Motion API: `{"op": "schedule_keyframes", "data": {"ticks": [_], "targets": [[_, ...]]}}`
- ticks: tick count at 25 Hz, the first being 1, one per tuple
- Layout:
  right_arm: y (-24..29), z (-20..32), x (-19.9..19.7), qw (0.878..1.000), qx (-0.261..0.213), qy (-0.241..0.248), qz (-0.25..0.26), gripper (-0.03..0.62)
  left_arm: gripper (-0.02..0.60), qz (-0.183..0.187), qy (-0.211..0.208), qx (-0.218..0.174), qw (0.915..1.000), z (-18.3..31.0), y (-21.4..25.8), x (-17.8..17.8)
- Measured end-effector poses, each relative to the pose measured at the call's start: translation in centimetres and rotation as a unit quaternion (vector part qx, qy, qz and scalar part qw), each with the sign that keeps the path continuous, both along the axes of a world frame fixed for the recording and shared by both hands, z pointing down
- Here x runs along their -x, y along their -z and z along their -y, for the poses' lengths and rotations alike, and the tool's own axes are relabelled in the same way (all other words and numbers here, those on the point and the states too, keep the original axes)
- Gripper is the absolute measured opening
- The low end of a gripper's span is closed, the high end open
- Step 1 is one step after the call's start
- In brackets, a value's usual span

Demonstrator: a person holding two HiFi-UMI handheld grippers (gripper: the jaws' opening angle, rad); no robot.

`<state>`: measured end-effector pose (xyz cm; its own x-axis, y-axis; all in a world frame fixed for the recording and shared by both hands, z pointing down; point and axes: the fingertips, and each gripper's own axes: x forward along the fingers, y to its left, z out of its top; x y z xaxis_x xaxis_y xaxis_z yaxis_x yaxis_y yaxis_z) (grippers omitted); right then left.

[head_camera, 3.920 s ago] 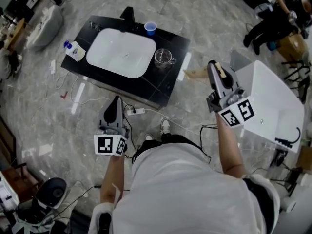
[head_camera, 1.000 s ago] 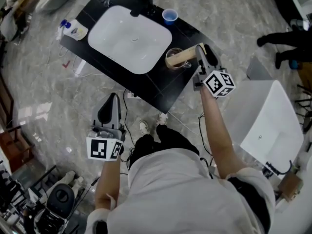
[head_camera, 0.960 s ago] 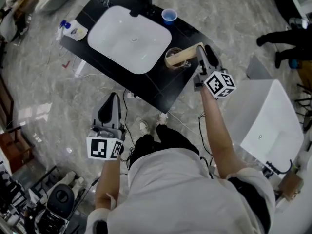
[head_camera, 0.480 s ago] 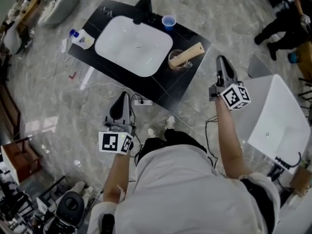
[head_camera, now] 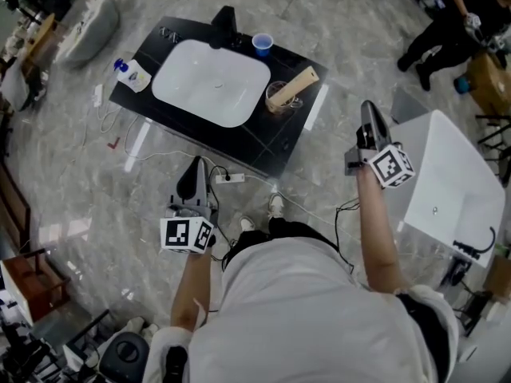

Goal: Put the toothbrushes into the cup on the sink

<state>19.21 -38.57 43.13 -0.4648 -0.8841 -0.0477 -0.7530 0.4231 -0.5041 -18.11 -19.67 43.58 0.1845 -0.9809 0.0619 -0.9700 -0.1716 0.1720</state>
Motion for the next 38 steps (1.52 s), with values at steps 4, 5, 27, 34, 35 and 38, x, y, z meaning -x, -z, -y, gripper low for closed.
{"op": "schedule_keyframes", "data": {"ticks": [4, 5, 27, 34, 35, 38], "targets": [[1.5, -2.3, -0.6, 1.0, -0.011, 0.0, -0.015, 0.052, 0.002, -0.002, 0.002, -0.004, 1.0, -1.4, -0.2, 0.6], [2.0, -2.9, -0.8, 1.0, -0.015, -0.001, -0.016, 0.052, 0.002, -0.001, 0.003, -0.005, 1.0, -1.7, -0.1, 0.7], [7.8, -12.2, -0.5, 0.98, -0.113, 0.002, -0.165, 0.052, 0.002, 0.013, 0.011, -0.025, 0.9995, -4.3, 1.4, 1.0], [7.2, -13.8, -0.8, 0.974, -0.114, -0.004, -0.195, 0.052, 0.002, 0.023, 0.011, -0.024, 0.9994, -4.8, 1.6, 0.9], [7.1, -13.9, -0.8, 0.973, -0.115, -0.005, -0.199, 0.052, 0.002, 0.024, 0.011, -0.024, 0.9994, -4.8, 1.6, 0.9], [7.1, -14.2, -0.5, 0.97, -0.121, -0.007, -0.212, 0.052, 0.002, 0.029, 0.008, -0.026, 0.9992, -4.7, 1.6, 0.8]]}}
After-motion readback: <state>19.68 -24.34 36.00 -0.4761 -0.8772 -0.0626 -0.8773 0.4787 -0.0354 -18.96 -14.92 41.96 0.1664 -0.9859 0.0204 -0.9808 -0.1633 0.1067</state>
